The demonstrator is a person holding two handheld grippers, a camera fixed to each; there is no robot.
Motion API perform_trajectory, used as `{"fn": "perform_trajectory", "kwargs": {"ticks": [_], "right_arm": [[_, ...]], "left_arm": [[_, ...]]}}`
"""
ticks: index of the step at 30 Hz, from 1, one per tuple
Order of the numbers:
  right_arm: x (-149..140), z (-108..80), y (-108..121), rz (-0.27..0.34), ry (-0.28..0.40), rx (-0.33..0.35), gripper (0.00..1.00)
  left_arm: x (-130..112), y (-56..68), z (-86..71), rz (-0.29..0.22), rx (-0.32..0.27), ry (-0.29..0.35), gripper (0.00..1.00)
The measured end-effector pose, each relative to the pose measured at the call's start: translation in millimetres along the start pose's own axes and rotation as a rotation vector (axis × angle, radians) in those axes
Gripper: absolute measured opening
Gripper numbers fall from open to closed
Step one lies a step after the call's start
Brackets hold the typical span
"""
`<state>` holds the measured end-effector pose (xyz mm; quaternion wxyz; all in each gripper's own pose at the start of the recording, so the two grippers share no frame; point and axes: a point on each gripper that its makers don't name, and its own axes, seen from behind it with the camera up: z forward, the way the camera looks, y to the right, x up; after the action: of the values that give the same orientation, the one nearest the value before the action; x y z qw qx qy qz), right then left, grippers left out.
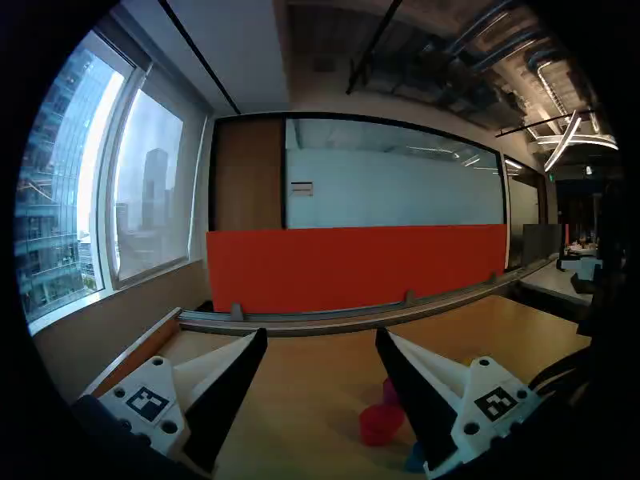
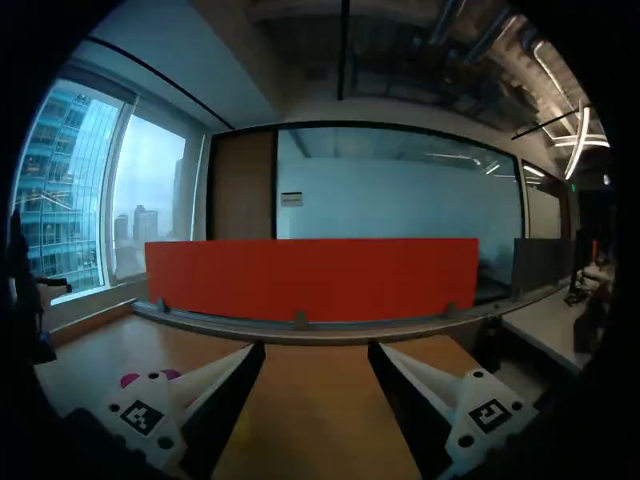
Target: Pour water
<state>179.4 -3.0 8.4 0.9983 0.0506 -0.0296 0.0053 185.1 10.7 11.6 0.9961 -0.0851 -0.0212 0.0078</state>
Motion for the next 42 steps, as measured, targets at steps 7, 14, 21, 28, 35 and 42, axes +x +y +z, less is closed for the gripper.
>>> {"fn": "perform_trajectory", "kwargs": {"ticks": [7,14,21,28,35,42], "right_arm": [[1,-4.5,-11,0.005,-0.011,0.051,1.0],[11,-6.8,-33,0.024,0.0,0.182,1.0],[19,-14.4,-58,0.012,-0.001,0.298,1.0],[25,-18.4,-72,-0.02,-0.002,0.365,1.0],[27,-21.1,-83,-0.034,-0.019,0.406,1.0],[28,-24.8,-93,-0.055,-0.042,0.451,1.0]], "left_arm": [[13,18.7,0.9,-0.008,-0.096,0.008,1.0],[15,33.1,0.2,-0.012,-0.182,-0.004,1.0],[10,47.5,-0.7,-0.025,-0.268,-0.022,1.0],[14,55.5,-5.3,0.006,-0.323,-0.013,1.0],[13,70.2,-15.3,0.018,-0.4,-0.025,1.0],[9,84.3,-23.7,0.035,-0.464,-0.044,1.0]]}}
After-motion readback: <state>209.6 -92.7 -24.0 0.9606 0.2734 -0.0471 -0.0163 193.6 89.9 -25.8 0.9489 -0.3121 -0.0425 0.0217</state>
